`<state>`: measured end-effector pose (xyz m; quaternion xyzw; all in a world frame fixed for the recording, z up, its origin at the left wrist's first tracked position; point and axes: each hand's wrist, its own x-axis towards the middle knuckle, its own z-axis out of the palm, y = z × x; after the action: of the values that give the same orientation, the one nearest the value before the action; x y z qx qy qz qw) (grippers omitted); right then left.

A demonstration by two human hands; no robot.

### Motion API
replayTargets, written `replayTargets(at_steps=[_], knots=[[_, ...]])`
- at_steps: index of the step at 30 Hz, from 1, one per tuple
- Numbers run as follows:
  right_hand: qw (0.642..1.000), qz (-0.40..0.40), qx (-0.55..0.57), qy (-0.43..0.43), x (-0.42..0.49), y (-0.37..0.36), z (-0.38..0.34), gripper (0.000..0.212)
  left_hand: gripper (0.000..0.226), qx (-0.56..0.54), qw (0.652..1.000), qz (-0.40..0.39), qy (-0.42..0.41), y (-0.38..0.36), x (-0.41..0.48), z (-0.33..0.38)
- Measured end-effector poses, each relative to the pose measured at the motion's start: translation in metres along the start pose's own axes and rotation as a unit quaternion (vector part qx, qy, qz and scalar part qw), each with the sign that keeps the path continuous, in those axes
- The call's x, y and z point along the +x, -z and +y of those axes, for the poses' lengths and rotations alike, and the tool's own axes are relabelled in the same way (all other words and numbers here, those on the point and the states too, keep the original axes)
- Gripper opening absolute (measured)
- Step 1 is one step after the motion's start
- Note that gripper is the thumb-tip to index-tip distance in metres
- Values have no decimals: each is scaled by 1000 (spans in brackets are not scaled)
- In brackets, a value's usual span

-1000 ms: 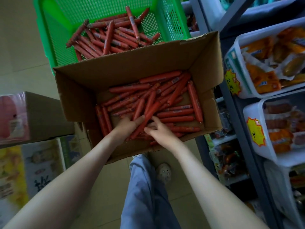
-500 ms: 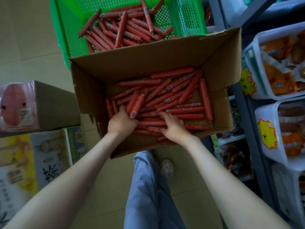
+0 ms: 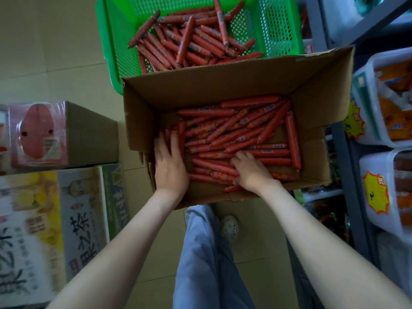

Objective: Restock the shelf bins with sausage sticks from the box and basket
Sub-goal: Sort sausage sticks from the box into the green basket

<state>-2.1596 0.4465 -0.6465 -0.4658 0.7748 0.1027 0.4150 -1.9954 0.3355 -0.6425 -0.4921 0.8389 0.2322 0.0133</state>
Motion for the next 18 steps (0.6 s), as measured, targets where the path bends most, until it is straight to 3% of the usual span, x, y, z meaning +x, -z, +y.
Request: replayTargets(at_steps=[3,6,9,14,18], knots=[[998,-1,66,-10,-3,1,3,48,67,70,994,9,-86,-6,3,-4],[986,21,166,-23,-7,5,10,43,53,66,987,-49,-135,-7,3,6],[980,2,197,-9,-13,12,17,43,43,90,976,-93,-176,-11,1,14],[999,-30,15,4,-25,15,35,45,57,100,958,-163,-216,-25,-3,12],[993,70,-47,-79,-39,7,72,44,88,168,930,-222,-240,-27,-2,11]])
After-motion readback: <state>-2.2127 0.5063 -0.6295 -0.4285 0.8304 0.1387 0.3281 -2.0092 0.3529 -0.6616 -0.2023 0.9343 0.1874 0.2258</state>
